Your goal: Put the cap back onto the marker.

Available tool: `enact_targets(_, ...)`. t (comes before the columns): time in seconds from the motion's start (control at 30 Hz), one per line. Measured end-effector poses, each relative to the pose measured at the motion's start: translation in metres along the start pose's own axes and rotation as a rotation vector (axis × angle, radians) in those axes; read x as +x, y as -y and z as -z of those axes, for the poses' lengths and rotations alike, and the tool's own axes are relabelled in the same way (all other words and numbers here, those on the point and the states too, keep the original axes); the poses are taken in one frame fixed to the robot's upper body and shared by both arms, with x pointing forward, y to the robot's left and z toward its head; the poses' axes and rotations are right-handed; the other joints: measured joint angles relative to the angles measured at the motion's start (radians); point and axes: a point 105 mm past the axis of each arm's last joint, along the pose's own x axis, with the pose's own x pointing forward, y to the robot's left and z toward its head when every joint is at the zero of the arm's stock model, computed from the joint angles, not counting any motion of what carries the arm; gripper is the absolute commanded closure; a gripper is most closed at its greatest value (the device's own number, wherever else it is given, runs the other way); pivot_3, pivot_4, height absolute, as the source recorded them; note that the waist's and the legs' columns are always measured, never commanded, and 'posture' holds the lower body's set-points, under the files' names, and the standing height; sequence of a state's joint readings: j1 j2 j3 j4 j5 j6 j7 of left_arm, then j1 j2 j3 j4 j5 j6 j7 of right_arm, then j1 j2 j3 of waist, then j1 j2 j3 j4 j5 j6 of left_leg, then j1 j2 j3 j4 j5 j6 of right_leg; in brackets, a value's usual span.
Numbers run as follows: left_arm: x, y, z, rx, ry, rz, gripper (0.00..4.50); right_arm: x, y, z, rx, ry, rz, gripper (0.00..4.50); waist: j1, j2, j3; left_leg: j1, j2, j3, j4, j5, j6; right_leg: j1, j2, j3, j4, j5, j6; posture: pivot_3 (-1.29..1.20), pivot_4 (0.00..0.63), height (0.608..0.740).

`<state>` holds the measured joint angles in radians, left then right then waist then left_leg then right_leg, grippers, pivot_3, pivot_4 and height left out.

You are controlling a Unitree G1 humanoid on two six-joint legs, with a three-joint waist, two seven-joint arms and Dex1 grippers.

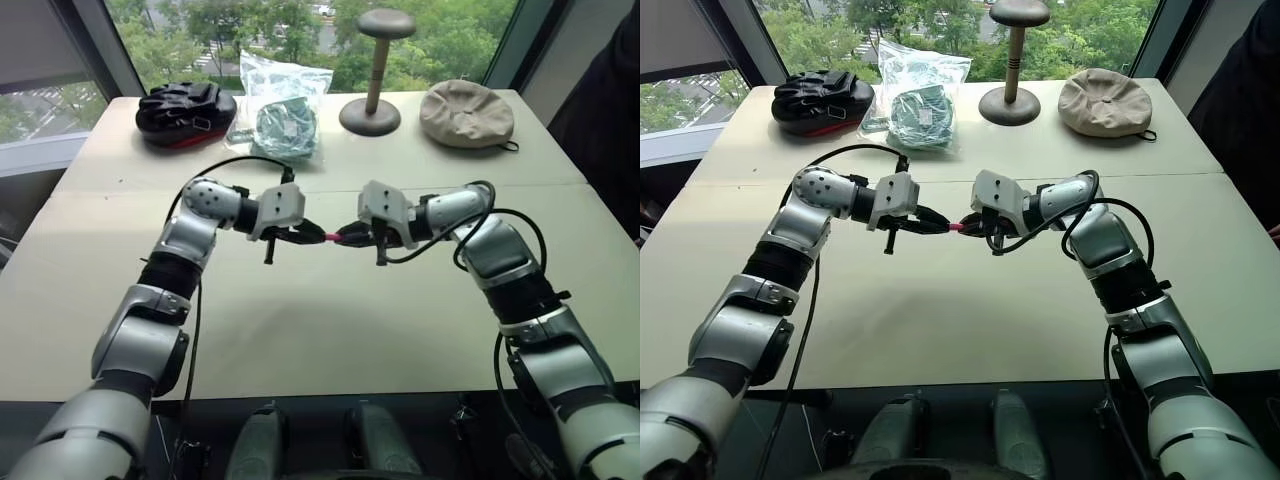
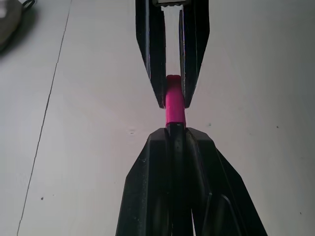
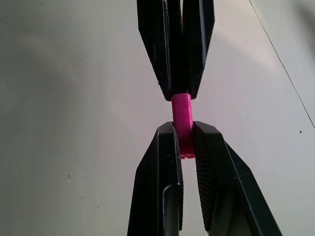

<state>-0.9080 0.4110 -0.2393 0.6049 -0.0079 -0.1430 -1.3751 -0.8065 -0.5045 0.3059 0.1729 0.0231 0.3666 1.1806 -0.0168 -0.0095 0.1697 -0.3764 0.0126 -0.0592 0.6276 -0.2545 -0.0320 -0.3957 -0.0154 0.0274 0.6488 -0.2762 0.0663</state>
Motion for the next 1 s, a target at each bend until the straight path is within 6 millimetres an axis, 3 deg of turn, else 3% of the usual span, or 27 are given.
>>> enact_targets(0.47, 0.0, 0.0, 0.007, 0.074, -0.08, -0.001, 4.5, 0.014, 0.0, 0.0, -0.001, -0.066, 0.015, 4.48, 0.0, 0.0, 0.0, 0.0, 0.0, 0.0, 0.0, 0.0, 0.0, 0.0, 0.0, 0.0, 0.0, 0.0, 0.0, 0.0, 0.15, 0.74)
enact_targets(1.0, 0.006, -0.003, -0.003, 0.046, 0.037, -0.07, 4.5, -0.011, 0.009, -0.003, -0.129, -0.09, 0.006, 4.48, -0.002, 0.0, 0.0, 0.0, 0.0, 0.0, 0.0, 0.0, 0.0, 0.0, 0.0, 0.0, 0.0, 0.0, 0.0, 0.0, 0.15, 0.74)
